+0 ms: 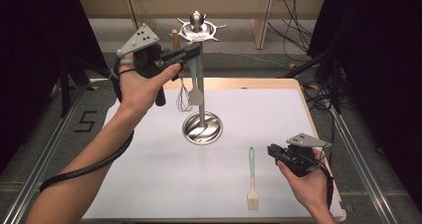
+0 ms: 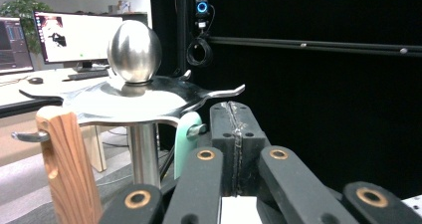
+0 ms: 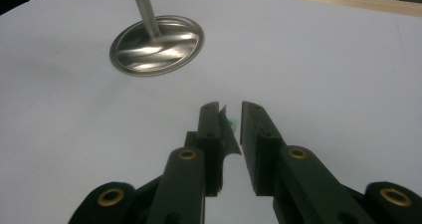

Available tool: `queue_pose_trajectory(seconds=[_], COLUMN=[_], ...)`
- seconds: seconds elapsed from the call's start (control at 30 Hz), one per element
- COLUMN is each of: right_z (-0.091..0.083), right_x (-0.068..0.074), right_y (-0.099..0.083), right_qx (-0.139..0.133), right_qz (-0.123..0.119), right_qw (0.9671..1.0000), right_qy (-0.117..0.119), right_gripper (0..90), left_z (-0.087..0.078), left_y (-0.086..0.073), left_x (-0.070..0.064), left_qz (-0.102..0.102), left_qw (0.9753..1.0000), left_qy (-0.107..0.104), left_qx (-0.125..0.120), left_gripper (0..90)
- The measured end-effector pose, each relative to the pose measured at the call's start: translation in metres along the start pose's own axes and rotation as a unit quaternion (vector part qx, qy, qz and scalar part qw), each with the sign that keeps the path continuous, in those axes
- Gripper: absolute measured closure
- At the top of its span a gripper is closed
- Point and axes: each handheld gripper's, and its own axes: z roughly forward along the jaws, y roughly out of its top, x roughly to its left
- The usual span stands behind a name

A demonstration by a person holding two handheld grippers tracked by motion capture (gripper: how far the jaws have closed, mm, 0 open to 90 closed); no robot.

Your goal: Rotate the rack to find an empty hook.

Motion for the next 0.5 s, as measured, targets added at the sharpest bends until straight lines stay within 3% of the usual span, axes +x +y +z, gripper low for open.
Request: queue_pose_trajectory(seconds=[0.13,0.2,0.3,0.33,0.5], right_z=[0.000,-0.002,-0.001,0.001,0.001], right_x=[-0.002,-0.006,-0.005,-0.002,-0.001], right_y=[-0.001,0.000,0.000,-0.001,-0.001], right_qx=[-0.006,-0.002,-0.003,-0.004,-0.004], right_qz=[-0.006,-0.028,-0.023,0.000,0.002], right_qw=[1.0000,0.9995,0.9997,1.0000,1.0000], right_qy=[0.000,-0.013,-0.004,0.001,0.003], right_gripper=[79.4,79.4,79.3,79.4,79.3], left_z=[-0.003,-0.005,-0.007,-0.008,-0.012], left_y=[0.000,0.000,0.000,0.000,0.000], left_x=[0.003,0.005,0.008,0.009,0.015], left_qz=[0.003,0.000,-0.001,-0.001,-0.003], left_qw=[0.9999,0.9999,0.9998,0.9998,0.9994], left_qy=[0.011,0.014,0.019,0.020,0.034], left_qx=[0.000,-0.002,-0.004,-0.004,-0.007], left_gripper=[89.1,89.2,89.2,89.2,89.2])
